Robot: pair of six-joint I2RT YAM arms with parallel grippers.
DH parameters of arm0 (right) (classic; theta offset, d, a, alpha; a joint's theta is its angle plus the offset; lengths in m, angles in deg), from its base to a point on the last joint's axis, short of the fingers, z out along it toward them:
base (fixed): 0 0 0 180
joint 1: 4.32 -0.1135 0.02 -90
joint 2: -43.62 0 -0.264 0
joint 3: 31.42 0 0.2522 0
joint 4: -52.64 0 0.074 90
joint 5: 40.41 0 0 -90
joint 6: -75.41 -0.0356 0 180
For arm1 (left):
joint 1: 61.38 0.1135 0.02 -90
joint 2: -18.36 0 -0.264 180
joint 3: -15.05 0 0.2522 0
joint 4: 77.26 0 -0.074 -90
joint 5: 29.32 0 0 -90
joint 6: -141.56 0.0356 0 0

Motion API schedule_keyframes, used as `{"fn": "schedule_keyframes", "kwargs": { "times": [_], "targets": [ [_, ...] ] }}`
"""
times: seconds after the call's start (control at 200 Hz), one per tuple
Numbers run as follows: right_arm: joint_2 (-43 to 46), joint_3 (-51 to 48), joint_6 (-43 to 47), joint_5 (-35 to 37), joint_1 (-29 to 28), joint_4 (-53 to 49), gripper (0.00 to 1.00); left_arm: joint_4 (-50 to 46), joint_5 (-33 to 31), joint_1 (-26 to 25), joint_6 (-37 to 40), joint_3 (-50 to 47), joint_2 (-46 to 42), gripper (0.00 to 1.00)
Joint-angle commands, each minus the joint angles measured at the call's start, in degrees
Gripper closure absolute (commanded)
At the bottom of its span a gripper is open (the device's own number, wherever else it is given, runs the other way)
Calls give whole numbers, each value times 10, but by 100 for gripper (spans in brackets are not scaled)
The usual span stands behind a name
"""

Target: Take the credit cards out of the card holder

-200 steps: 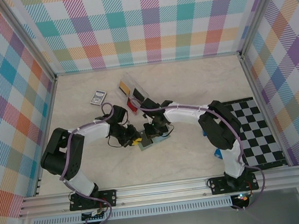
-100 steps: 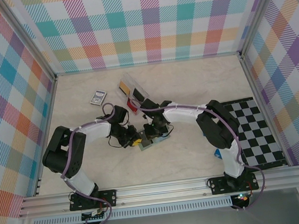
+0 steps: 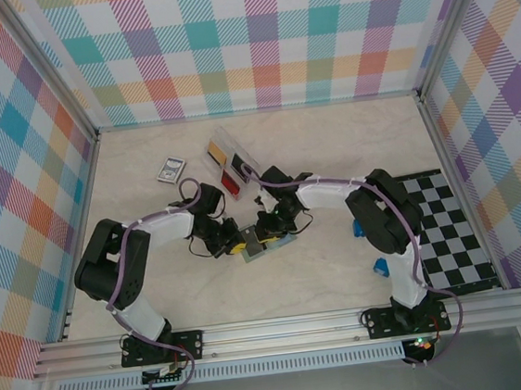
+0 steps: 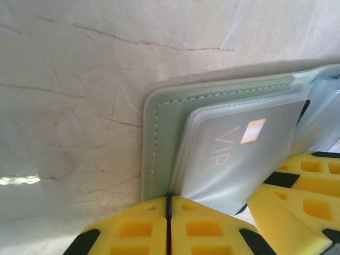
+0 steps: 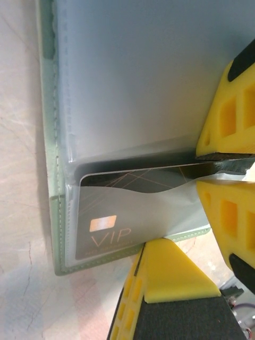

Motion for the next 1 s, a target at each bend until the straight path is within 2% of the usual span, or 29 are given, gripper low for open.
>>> {"fn": "schedule_keyframes", "kwargs": {
  "times": [0.0,0.515,0.785,1.0],
  "targets": [
    [14,-14,8,-40,-2,18,83,-54,-71,-3,10,-12,31,93],
    [36,-33,1,-25,12,23,93,-85,-100,-3,28,-2,34,95],
    [45,-47,0,-35,20,24,91,-84,-99,-2,31,1,31,94],
    [39,-51,-6,-66,21,40,84,-81,-95,-2,32,0,34,95]
  ]
}}
